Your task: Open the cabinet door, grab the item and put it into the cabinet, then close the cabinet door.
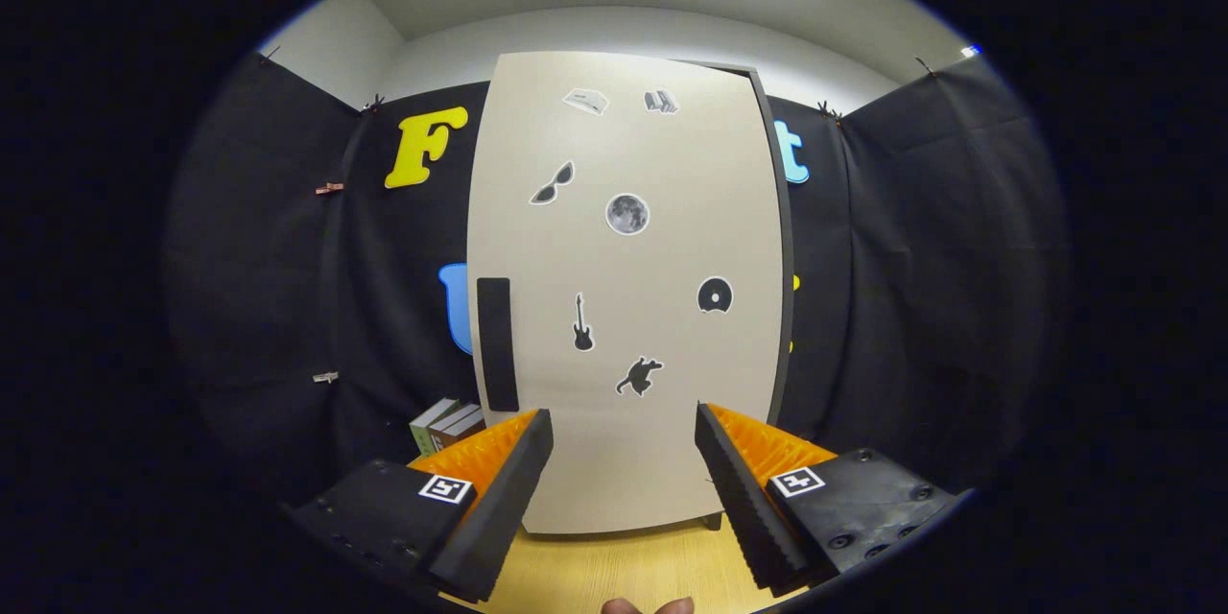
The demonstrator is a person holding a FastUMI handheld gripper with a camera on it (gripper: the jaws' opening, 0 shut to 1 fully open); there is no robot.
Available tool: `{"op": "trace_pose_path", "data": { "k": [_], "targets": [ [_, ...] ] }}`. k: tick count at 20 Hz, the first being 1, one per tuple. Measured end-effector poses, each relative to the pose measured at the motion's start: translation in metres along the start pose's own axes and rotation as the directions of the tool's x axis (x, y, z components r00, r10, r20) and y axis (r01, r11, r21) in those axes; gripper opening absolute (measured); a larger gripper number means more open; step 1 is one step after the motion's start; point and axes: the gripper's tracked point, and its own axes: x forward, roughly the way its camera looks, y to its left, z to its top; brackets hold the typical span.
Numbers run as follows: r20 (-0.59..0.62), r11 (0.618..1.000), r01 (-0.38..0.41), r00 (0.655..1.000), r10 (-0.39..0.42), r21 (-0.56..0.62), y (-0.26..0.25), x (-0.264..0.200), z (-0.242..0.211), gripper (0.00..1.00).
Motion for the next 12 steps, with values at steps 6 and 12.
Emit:
{"op": "trace_pose_path", "data": {
  "k": [6, 12],
  "targets": [
    [-0.002, 1.0, 0.0, 1.0, 0.0, 0.001, -0.004, -0.009, 0.001, 0.97],
    [-0.008, 1.0, 0.005, 1.0, -0.005, 0.004, -0.009, -0.018, 0.001, 0.97]
  ]
}}
